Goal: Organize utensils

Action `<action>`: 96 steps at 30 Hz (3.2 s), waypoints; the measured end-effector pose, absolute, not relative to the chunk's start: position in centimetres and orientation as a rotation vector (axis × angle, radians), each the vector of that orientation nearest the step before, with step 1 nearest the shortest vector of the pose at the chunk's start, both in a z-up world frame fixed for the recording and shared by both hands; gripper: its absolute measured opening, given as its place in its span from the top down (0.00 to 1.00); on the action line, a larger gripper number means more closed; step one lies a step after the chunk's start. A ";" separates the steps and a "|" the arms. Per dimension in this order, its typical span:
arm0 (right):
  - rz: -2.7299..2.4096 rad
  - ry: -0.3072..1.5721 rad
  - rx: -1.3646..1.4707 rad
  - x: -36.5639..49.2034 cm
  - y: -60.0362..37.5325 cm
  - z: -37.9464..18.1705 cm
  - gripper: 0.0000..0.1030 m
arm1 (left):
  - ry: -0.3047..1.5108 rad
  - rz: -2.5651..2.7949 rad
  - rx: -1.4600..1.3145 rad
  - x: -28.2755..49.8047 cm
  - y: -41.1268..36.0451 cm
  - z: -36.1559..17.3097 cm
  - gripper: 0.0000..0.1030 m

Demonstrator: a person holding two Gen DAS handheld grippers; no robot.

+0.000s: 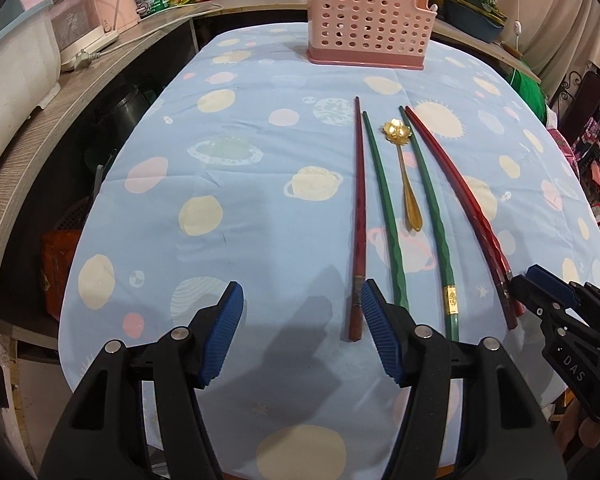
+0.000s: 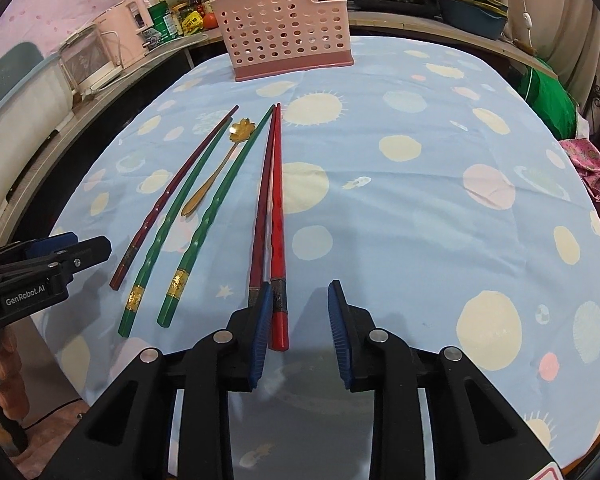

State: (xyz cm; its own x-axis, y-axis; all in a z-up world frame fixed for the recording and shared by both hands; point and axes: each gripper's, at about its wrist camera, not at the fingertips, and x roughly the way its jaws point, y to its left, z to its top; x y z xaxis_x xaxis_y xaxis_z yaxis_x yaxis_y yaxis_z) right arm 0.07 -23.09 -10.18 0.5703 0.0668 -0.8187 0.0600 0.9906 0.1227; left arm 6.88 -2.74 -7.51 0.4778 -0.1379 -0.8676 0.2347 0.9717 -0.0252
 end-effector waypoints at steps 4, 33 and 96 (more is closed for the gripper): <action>0.013 0.963 0.132 0.0 -22.7 -10.2 0.82 | 1.060 -0.251 0.104 6.8 -3.2 -7.9 0.44; 0.011 0.967 0.143 0.0 -22.9 -10.1 0.93 | 1.098 -0.311 0.054 6.9 -3.3 -8.7 0.93; -0.003 0.696 0.198 7.1 -31.1 2.6 0.73 | 0.690 -0.344 -0.063 15.2 -3.6 11.5 0.93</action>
